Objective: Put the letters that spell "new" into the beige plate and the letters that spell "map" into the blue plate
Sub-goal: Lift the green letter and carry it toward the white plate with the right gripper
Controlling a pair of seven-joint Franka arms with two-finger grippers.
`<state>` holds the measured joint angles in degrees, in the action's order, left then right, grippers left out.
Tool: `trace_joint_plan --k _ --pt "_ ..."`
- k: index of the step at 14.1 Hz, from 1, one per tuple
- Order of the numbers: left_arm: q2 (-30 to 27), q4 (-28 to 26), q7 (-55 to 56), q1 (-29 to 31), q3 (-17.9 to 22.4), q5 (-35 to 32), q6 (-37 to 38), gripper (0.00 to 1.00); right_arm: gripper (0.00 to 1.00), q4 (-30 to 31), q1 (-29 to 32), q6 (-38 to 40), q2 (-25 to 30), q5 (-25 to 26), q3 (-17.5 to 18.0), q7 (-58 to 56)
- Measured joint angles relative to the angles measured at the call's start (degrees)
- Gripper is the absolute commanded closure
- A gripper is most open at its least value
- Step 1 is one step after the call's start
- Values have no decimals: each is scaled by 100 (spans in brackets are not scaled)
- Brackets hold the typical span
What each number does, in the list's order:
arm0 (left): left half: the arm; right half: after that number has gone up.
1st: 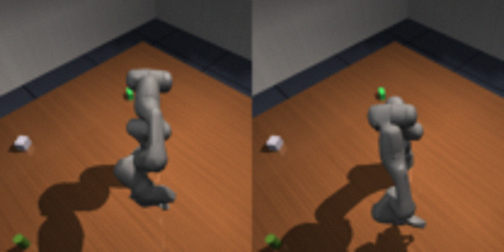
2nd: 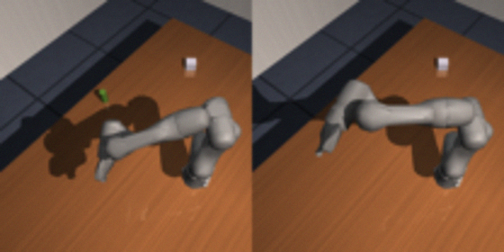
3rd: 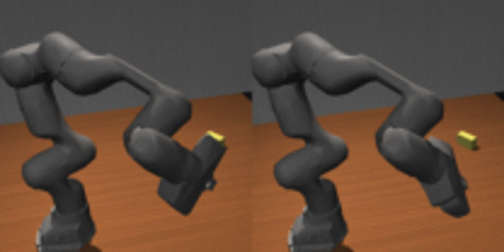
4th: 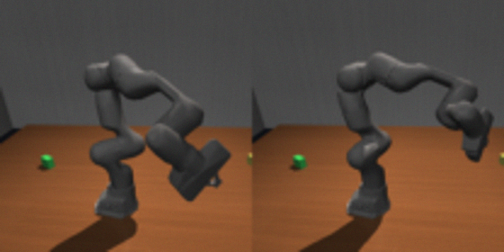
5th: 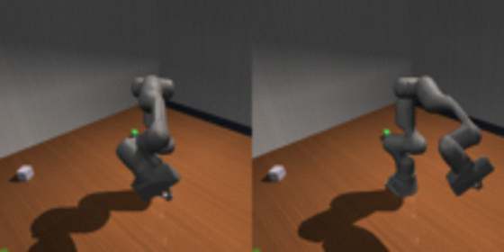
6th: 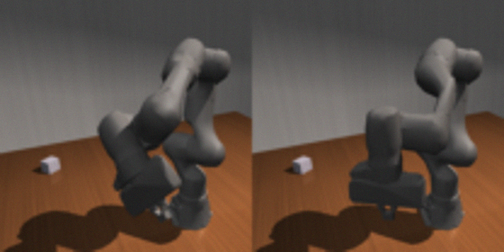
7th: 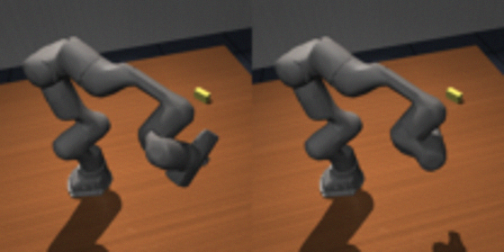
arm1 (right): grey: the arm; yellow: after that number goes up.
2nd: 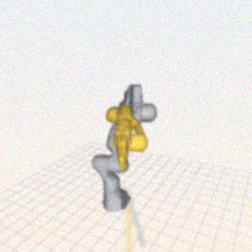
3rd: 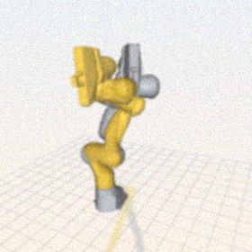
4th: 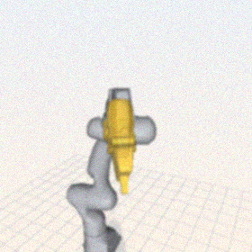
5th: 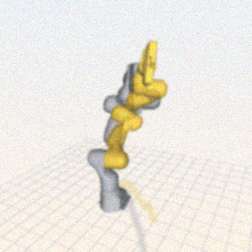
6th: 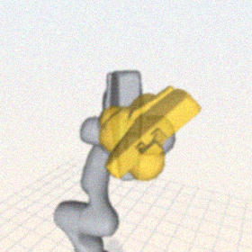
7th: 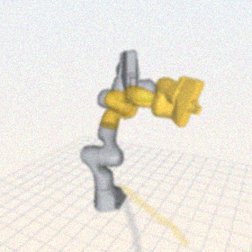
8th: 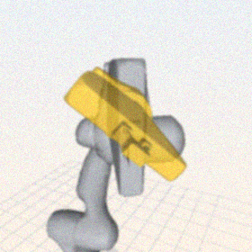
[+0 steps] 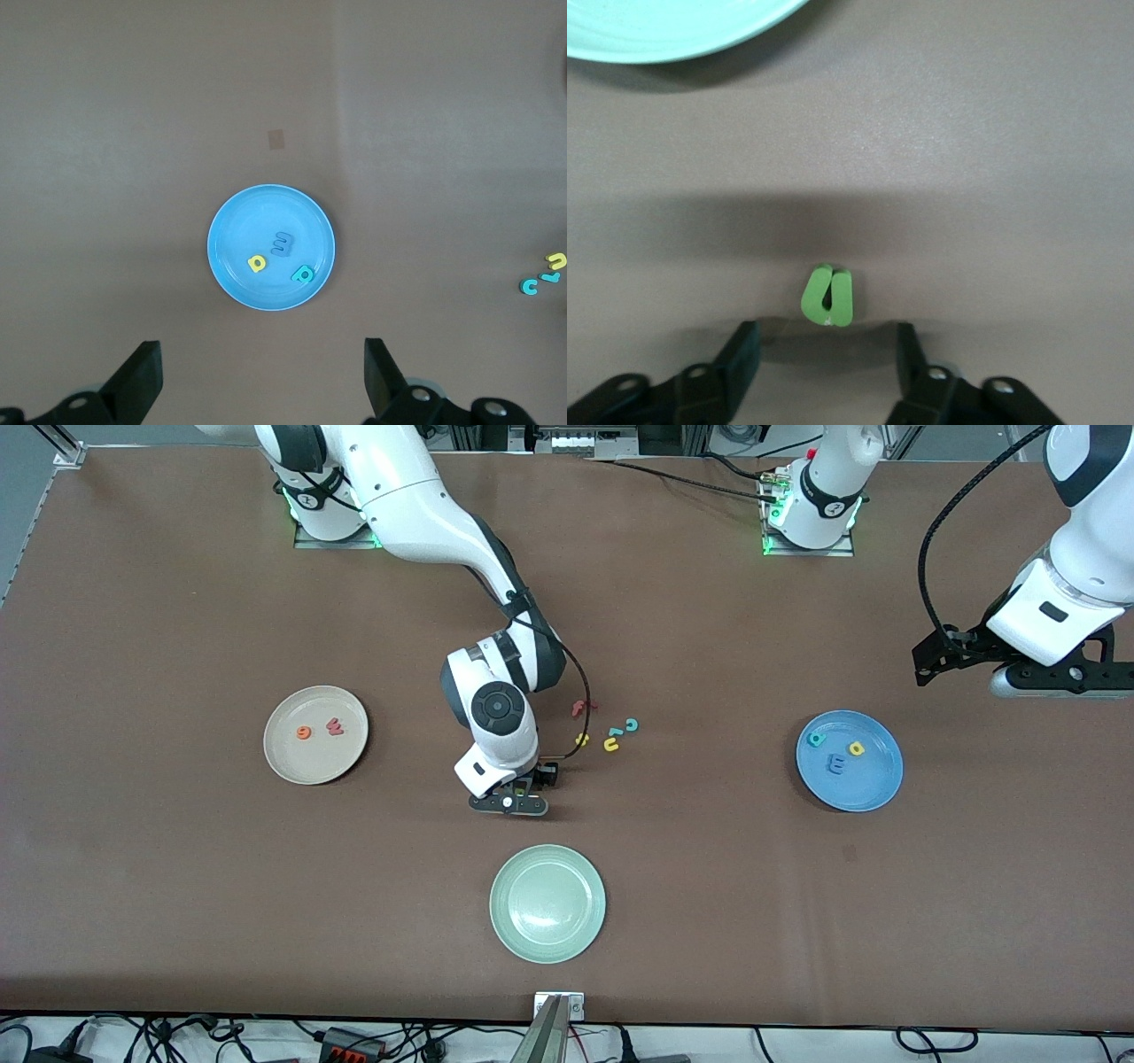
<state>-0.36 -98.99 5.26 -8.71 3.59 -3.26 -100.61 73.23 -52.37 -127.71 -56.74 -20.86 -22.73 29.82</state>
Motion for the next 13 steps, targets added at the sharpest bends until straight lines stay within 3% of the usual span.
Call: trace_joint_plan --k 8,10,13 --pt "0 0 0 -33 0 210 -1 0 60 -33 75 -14 0 0 -6 -56" --pt "0 0 0 -33 0 240 -1 0 66 -34 76 -28 0 0 -6 -66" --pt "0 0 0 -33 0 241 -1 0 84 -35 76 -38 0 0 -6 -71"
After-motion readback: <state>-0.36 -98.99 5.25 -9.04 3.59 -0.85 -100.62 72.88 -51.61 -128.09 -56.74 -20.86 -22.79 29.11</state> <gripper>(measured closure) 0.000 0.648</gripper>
